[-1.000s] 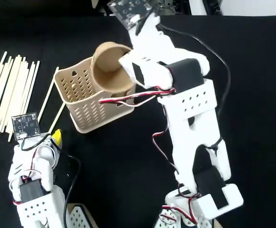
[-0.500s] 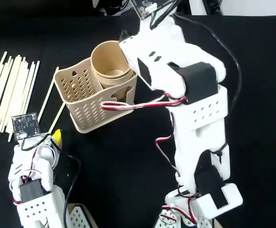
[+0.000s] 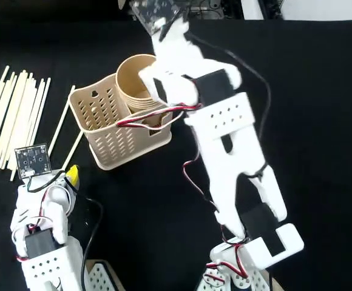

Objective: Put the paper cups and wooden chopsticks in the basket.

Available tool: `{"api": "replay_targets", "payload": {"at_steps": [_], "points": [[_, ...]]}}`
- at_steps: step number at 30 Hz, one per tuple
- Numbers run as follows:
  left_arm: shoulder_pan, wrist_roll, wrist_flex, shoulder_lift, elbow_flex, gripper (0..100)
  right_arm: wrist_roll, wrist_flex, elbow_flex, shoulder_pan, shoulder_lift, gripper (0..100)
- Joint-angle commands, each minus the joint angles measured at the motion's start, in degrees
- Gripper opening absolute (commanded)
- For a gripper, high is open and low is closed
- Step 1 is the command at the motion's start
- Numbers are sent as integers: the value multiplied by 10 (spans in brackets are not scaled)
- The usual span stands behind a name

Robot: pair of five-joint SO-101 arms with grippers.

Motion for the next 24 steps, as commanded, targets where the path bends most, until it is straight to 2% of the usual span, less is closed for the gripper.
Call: {"api": "replay_targets", "payload": {"at_steps": [1, 6, 11, 15, 21, 24], "points": [[3, -6, -11, -2, 10, 278, 10, -116, 131, -4, -4, 11], [2, -6, -11, -2, 10, 278, 10, -257, 266, -5, -2, 11], [3, -6, -11, -2, 10, 278, 10, -256, 253, -6, -7, 11], [3, -6, -11, -2, 10, 278, 10, -164, 145, -8, -7, 12], [2, -6, -11, -2, 10, 278, 11, 32, -92, -31, -7, 12], [0, -6, -11, -2, 8, 278, 48, 142, -225, -46, -7, 12]]}}
